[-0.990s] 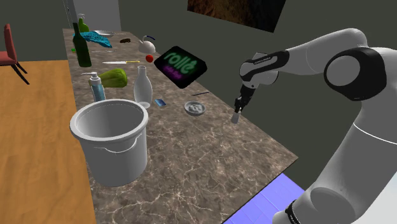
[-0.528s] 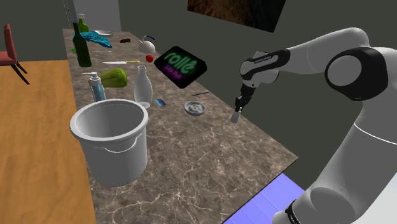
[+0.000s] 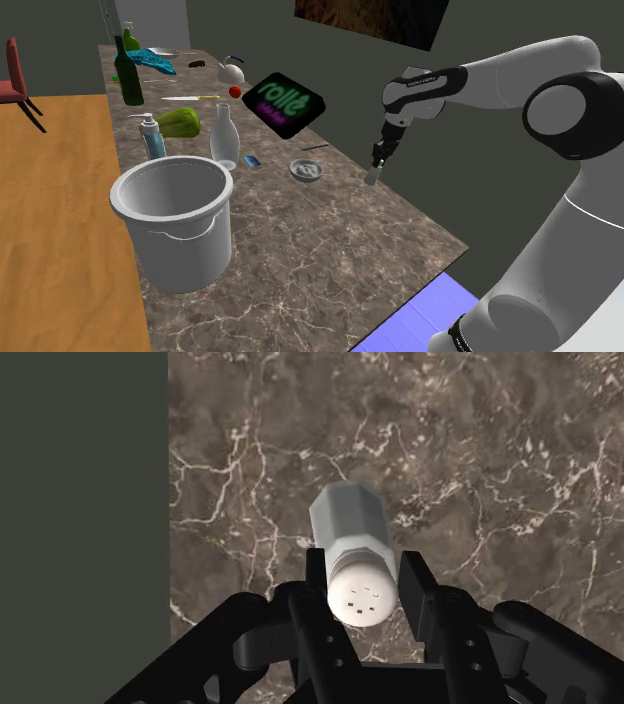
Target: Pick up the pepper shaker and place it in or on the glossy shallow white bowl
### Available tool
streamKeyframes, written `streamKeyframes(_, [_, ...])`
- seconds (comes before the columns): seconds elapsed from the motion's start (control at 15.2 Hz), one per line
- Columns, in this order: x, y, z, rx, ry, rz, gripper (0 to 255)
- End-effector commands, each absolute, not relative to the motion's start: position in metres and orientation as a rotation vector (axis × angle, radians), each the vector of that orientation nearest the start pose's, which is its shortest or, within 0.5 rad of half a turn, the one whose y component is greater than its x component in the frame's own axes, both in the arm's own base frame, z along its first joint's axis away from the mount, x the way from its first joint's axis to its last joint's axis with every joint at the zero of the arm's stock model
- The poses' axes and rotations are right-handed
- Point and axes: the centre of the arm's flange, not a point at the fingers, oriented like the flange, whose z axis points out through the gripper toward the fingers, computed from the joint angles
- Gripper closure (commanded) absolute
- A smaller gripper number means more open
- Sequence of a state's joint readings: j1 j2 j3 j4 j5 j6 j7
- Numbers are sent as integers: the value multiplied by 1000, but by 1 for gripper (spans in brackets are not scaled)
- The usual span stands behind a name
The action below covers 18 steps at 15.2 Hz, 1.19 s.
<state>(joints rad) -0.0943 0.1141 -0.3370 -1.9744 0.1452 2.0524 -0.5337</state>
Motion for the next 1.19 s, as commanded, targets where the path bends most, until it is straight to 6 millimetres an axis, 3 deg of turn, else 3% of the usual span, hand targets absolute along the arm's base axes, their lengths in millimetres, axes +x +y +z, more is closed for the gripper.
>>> streamKeyframes(0.0, [528,-232,423,-3048,-53,-25,255])
streamKeyframes(0.86, [528,-231,487,-3048,-53,-25,255])
streamKeyframes(1.12, [567,-197,495,-3048,-53,-25,255])
